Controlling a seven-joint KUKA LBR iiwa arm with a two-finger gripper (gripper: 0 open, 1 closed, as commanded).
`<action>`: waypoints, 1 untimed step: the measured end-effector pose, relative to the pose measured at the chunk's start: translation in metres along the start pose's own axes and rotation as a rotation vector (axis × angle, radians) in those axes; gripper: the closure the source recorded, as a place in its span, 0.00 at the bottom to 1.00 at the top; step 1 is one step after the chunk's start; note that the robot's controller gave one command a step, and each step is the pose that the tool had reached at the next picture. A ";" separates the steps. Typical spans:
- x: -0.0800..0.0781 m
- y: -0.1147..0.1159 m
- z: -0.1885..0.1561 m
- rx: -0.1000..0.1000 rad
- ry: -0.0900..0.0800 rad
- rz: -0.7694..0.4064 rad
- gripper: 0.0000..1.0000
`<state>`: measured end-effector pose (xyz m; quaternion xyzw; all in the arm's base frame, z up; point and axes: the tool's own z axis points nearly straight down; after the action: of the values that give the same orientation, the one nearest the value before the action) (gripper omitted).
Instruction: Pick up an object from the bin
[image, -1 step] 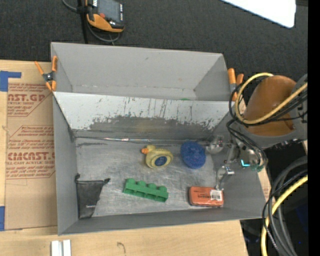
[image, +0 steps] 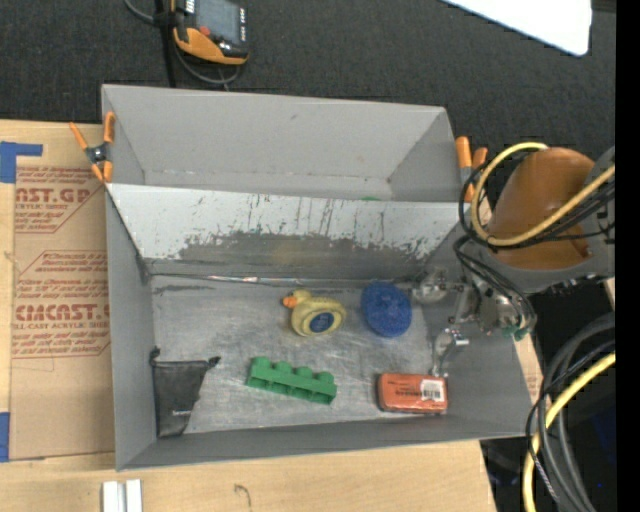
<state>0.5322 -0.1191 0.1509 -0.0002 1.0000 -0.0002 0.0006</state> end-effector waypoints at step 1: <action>0.035 0.011 0.055 0.000 -0.002 -0.117 0.00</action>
Offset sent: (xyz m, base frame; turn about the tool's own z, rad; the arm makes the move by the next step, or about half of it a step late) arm -0.0476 0.0189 -0.0315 0.0610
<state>0.4971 -0.1082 0.0960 -0.0587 0.9983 -0.0003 0.0016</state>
